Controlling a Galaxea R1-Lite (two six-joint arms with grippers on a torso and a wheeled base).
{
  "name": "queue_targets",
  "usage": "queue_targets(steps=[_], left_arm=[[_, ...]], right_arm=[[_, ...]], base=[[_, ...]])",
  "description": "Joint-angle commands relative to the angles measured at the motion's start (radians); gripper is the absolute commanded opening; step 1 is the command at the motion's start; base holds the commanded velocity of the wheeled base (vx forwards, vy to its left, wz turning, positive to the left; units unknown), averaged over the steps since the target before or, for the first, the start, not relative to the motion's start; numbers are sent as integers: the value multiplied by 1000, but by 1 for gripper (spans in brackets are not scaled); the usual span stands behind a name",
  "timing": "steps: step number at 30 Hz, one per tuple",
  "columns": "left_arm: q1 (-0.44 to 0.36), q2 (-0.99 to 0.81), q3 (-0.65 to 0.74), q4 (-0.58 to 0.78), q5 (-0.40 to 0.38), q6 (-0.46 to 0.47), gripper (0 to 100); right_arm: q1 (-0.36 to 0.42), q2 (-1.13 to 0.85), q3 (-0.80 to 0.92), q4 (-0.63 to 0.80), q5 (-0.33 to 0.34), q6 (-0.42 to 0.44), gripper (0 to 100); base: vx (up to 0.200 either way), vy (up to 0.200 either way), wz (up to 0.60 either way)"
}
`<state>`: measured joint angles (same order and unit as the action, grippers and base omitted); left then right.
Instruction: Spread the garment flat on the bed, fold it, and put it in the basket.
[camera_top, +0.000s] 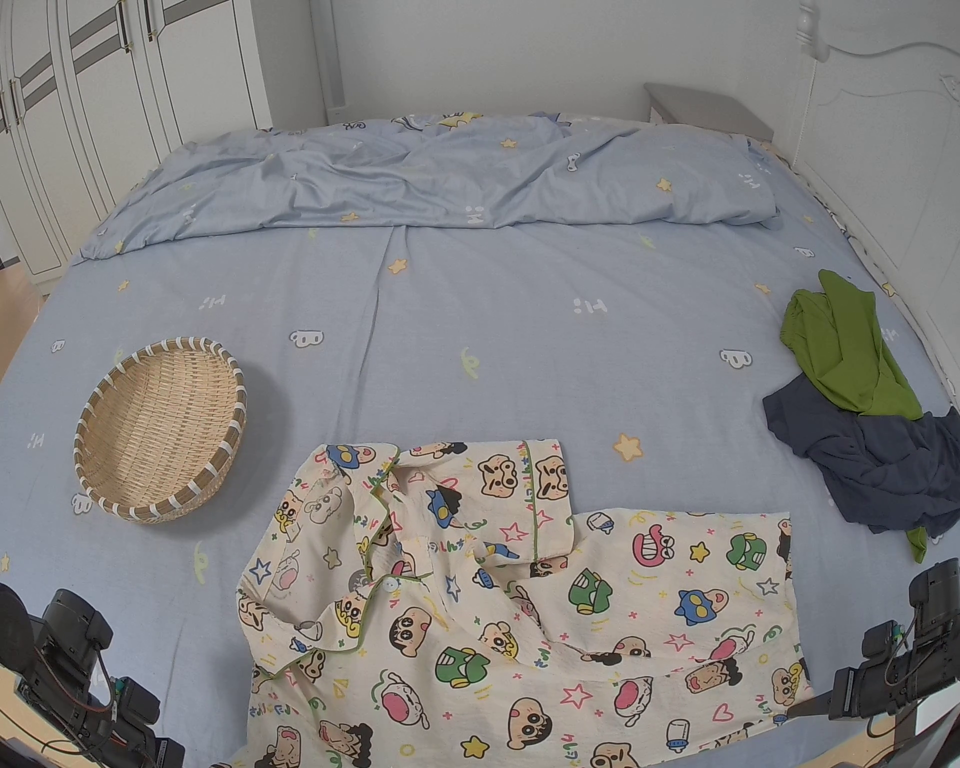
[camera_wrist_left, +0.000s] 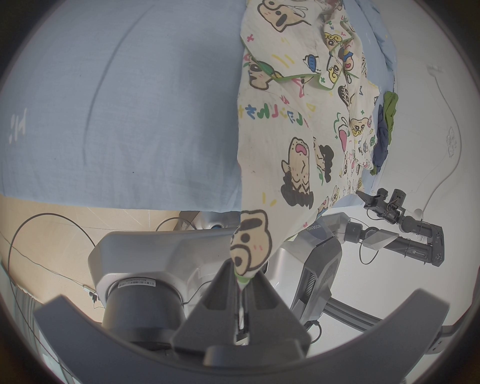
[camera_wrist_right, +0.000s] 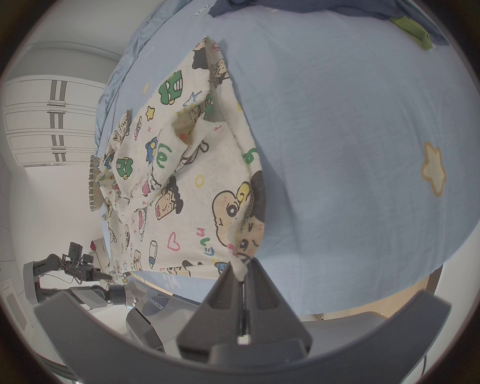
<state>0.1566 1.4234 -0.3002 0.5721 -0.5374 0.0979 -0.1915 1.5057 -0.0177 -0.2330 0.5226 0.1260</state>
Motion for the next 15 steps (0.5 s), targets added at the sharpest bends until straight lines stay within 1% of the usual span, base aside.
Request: queue_targets(steps=[1,4,5,9,10,15], left_arm=[[-6,3,1,-1,-1,0,0],[-6,3,1,-1,-1,2,0],[-6,2,1,-1,-1,0,100],[-5,0,0,-1,-1,0,100],[-5,0,0,-1,-1,0,100],[6,-6,-10,0,-1,0,100]], right_arm=[[-2,4,18,-2,1,0,0],[0,2,18,-2,1,0,0],[0,2,18,-2,2,0,0],[1,-1,18,-2,4,0,0],[0,-4,18,-3,7,0,100],[0,-16,18,0,11,1,100]], base=[[0,0,0],[0,0,0],[0,0,0],[0,0,0],[0,0,0],[0,0,0]])
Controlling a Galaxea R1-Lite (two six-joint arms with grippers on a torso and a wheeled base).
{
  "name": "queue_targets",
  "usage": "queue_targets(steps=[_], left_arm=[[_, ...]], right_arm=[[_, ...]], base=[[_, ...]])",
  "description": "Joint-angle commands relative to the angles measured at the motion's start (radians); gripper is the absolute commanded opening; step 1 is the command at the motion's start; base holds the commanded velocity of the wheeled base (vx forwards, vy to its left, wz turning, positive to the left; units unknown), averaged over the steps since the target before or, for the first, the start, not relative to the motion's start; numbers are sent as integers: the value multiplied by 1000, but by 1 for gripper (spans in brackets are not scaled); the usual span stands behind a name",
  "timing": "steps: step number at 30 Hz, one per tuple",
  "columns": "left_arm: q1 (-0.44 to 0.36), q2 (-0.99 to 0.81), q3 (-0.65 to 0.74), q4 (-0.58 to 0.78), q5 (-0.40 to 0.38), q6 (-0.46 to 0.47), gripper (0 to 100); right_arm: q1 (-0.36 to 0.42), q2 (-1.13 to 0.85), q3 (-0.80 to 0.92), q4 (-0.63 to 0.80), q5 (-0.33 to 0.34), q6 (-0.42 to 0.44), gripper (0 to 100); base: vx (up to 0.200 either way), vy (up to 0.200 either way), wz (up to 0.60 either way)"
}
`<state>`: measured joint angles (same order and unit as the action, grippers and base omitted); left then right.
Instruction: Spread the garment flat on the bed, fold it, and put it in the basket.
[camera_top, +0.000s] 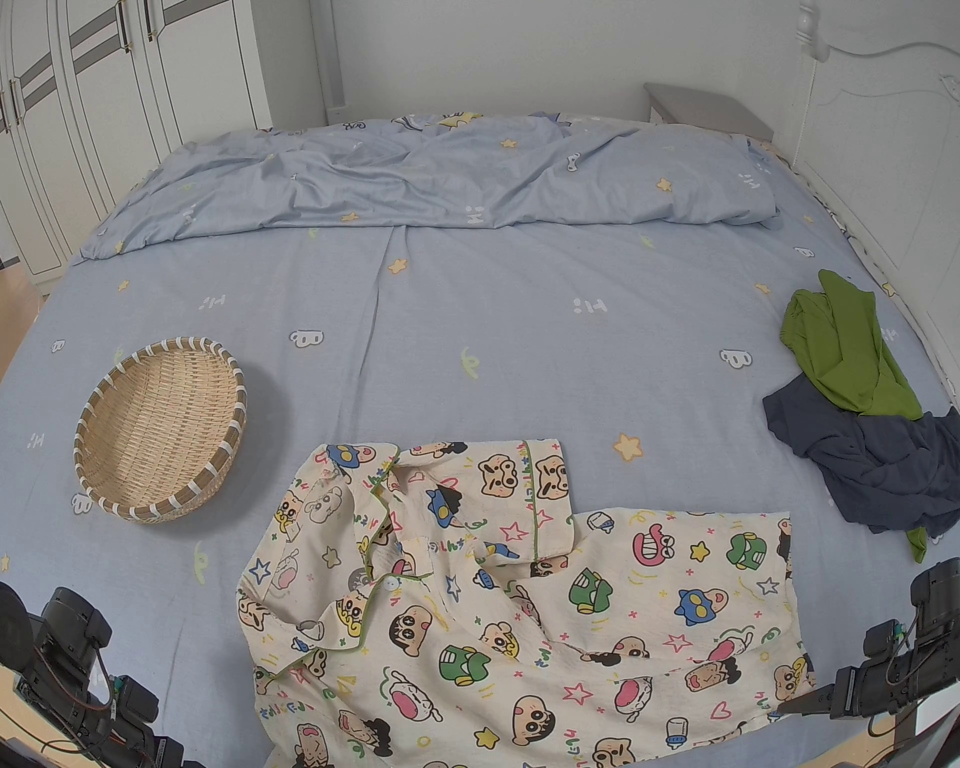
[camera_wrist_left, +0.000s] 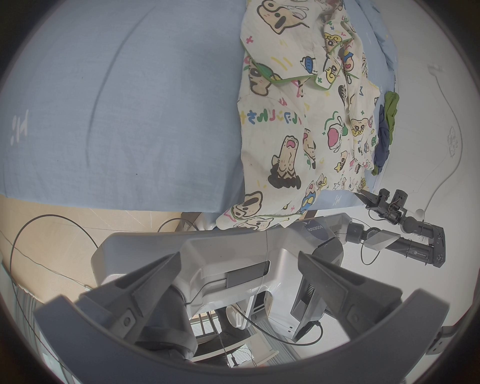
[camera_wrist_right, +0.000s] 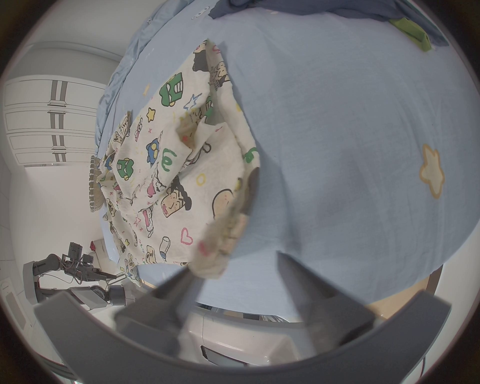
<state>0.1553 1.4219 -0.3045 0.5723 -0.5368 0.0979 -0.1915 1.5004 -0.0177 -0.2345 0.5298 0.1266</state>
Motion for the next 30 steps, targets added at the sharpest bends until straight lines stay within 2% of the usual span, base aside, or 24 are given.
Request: queue_targets(steps=[1,8,10,13,17,19,23,25,30], left_arm=[[9,-8,-7,1,-2,0,100],[23,-49,-16,0,-11,-1,100],[26,-104,-22,-2,-14,-3,100],[32,-167,-21,-20,-23,-18,100],[33,-222,-12,-88,-46,-50,100],[29,-245,4,-167,-52,-106,100],[15,-253,7,-220,-52,-196,100],[16,-253,5,-223,-52,-211,100],[15,-255,10,-221,-52,-210,100]], right_arm=[[-2,-12,18,1,7,1,100],[-32,-94,18,-2,59,2,100],[-74,-169,18,0,116,5,100],[-108,-232,18,4,150,5,100],[-111,-264,18,11,153,7,100],[-111,-264,18,11,153,7,100],[-111,-261,18,12,153,7,100],[-111,-261,18,12,153,7,100],[-109,-256,18,12,153,7,100]], base=[[0,0,0],[0,0,0],[0,0,0],[0,0,0],[0,0,0],[0,0,0],[0,0,0],[0,0,0],[-200,0,0]])
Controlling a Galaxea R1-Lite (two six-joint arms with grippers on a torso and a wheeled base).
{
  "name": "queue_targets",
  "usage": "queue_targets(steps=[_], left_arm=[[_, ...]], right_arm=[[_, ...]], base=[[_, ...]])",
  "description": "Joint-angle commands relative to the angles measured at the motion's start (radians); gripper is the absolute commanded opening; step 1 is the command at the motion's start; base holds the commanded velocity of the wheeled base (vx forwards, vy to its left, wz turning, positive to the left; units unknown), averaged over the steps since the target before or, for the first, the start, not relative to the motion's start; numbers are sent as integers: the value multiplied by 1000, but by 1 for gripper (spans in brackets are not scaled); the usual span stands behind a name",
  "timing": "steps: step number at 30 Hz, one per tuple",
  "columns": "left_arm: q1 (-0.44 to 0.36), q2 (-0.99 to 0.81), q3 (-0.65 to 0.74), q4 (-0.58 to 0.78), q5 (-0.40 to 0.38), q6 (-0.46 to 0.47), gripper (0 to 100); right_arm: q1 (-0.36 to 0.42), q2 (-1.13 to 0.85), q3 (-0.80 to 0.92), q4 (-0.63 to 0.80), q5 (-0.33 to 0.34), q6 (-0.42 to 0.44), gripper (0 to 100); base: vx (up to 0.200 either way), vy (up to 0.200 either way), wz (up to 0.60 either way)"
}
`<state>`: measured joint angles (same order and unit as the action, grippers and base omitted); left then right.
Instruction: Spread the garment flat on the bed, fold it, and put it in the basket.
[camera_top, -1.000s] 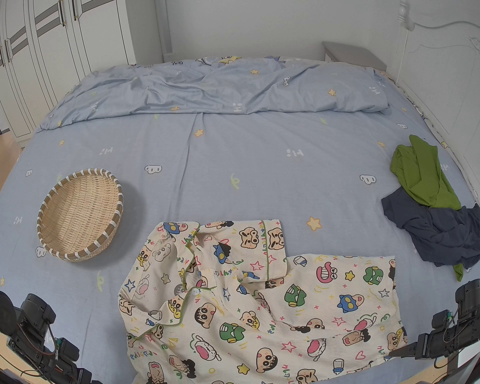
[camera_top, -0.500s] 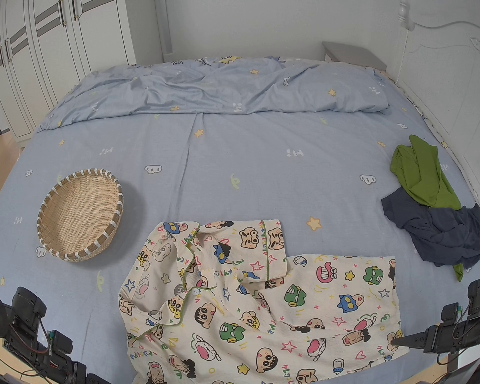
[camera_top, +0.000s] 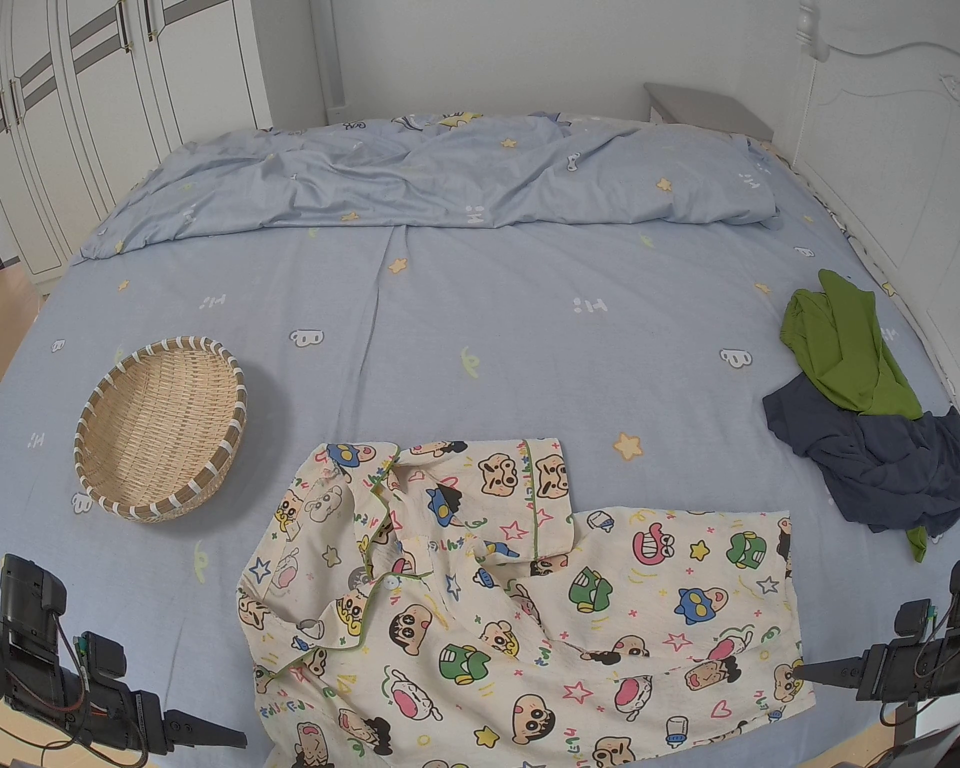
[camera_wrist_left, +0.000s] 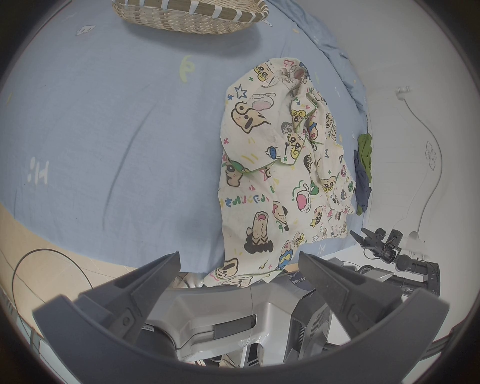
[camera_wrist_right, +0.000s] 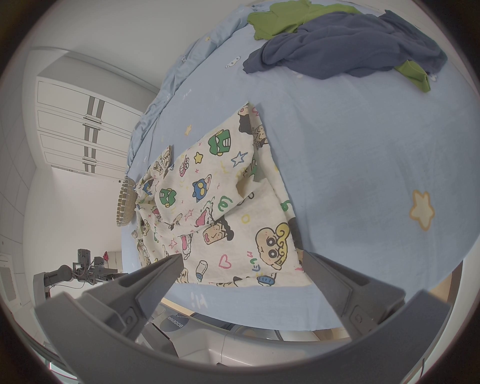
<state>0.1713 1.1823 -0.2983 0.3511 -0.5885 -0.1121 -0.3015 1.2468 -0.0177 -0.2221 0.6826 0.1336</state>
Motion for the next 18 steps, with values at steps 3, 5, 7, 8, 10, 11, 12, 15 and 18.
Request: queue_targets(steps=[3,5,7,8,10,11,12,15,18], left_arm=[[-3,-20,4,3,-1,2,100],[-7,-23,4,5,-1,0,100],[-12,-24,5,6,-1,0,100],[-15,-24,5,8,-1,0,100],[-21,-24,10,5,-1,3,100],[-21,-24,10,5,-1,3,100],[-30,-30,19,-1,-1,6,100],[-38,-61,22,-1,-5,5,100],[-45,-105,22,-1,-30,0,100]], right_arm=[[1,-3,18,0,0,0,100],[1,-3,18,0,0,0,100],[1,-3,18,0,2,0,100],[1,-3,18,0,2,0,100],[1,-3,18,1,2,-2,100],[1,-3,18,1,2,-2,100],[1,-4,18,1,3,-2,100],[1,-9,18,0,2,-2,100],[1,-18,18,-6,0,-2,100]], base=[[-200,0,0],[-200,0,0],[-200,0,0],[-200,0,0],[-200,0,0],[0,0,0],[0,0,0],[0,0,0],[0,0,0]])
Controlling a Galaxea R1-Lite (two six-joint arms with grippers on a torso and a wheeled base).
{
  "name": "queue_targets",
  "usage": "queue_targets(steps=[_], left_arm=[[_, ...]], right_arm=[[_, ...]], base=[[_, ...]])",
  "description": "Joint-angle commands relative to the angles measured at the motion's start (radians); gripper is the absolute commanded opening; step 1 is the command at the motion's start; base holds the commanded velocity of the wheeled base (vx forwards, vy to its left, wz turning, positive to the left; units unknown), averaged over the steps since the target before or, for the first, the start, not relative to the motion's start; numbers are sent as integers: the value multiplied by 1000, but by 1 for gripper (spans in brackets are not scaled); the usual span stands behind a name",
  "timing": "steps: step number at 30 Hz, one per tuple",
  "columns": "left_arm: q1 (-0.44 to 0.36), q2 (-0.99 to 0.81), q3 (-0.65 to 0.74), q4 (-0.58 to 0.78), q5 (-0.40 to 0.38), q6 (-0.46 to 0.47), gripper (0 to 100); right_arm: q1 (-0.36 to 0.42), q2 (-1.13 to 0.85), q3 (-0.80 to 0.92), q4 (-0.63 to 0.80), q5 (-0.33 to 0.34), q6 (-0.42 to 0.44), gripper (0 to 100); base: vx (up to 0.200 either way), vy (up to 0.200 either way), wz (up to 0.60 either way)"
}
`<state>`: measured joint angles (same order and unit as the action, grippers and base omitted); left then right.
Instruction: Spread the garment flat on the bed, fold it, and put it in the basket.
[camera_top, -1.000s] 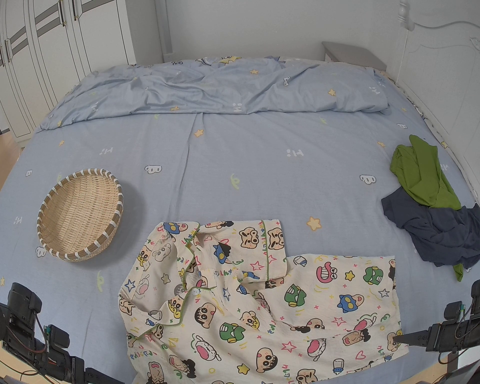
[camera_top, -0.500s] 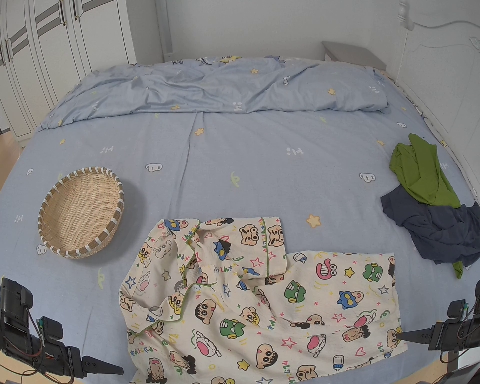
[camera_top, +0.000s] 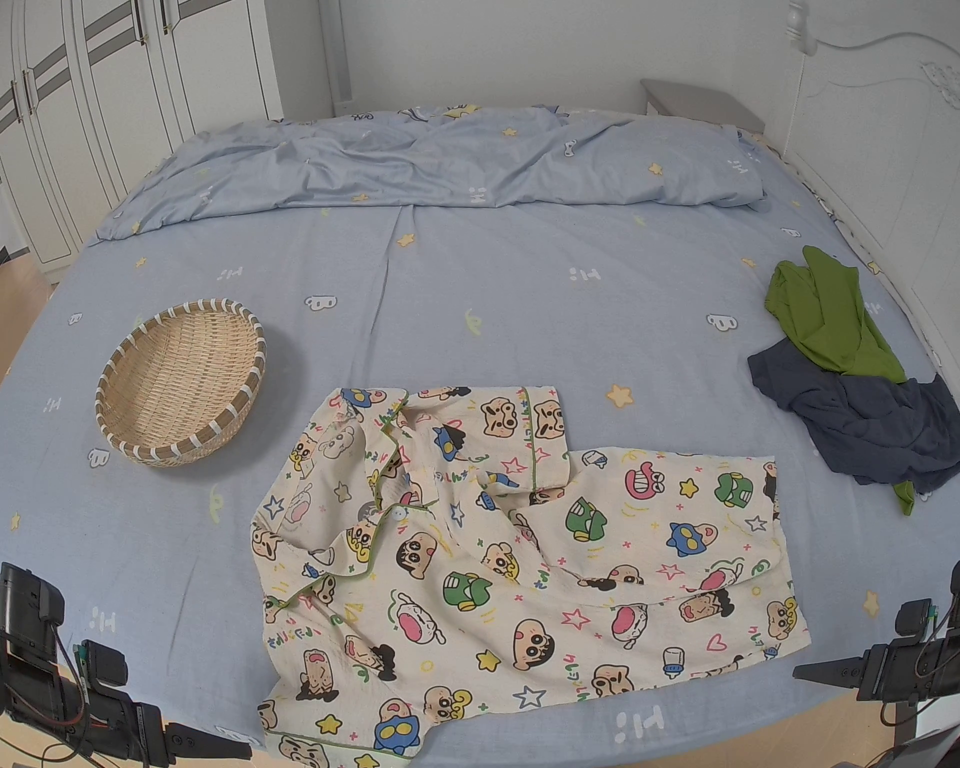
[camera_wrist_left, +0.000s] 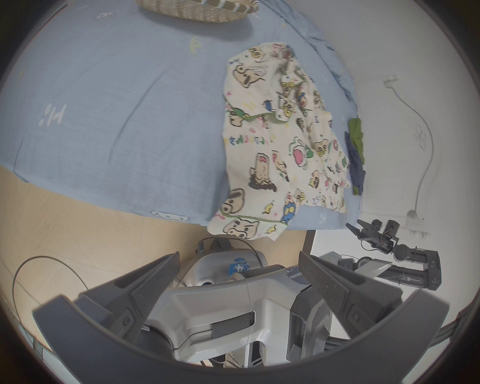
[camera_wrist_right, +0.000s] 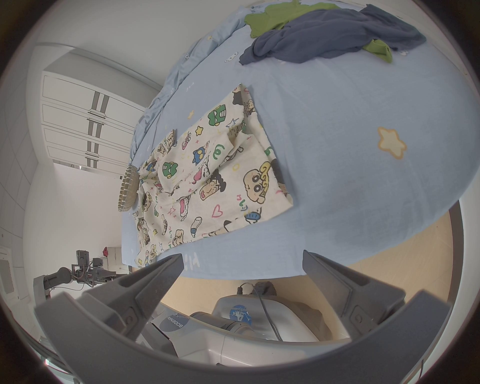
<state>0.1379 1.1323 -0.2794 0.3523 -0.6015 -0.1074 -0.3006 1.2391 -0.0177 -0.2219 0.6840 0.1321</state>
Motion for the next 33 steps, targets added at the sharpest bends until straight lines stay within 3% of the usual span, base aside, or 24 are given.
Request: queue_targets(steps=[1,6,11,12,14,17,22,25,33], left_arm=[[-12,-62,3,-3,-20,-6,100],[-17,-135,-18,-6,-83,-8,100],[-192,-102,-192,-18,-113,-60,100],[-192,-102,-192,-18,-113,-60,100],[-297,20,-308,-82,-106,-140,100],[-350,150,-414,-194,-93,-187,100],[-385,346,-555,-325,-57,-192,100],[-391,468,-684,-394,8,-190,100],[-416,667,-985,-414,74,-189,100]], right_arm=[[0,-13,18,-8,-1,-2,100],[3,-107,-10,-14,0,7,100],[25,-150,-157,-4,-1,24,100],[25,-150,-157,-4,-1,24,100],[77,-127,-258,-4,-9,30,100],[106,-61,-367,-7,-14,38,100],[124,57,-513,-13,-15,35,100],[124,143,-613,-20,-20,30,100],[158,214,-671,-86,-43,38,100]], base=[[0,0,0],[0,0,0],[0,0,0],[0,0,0],[0,0,0],[0,0,0],[0,0,0],[0,0,0],[0,0,0]])
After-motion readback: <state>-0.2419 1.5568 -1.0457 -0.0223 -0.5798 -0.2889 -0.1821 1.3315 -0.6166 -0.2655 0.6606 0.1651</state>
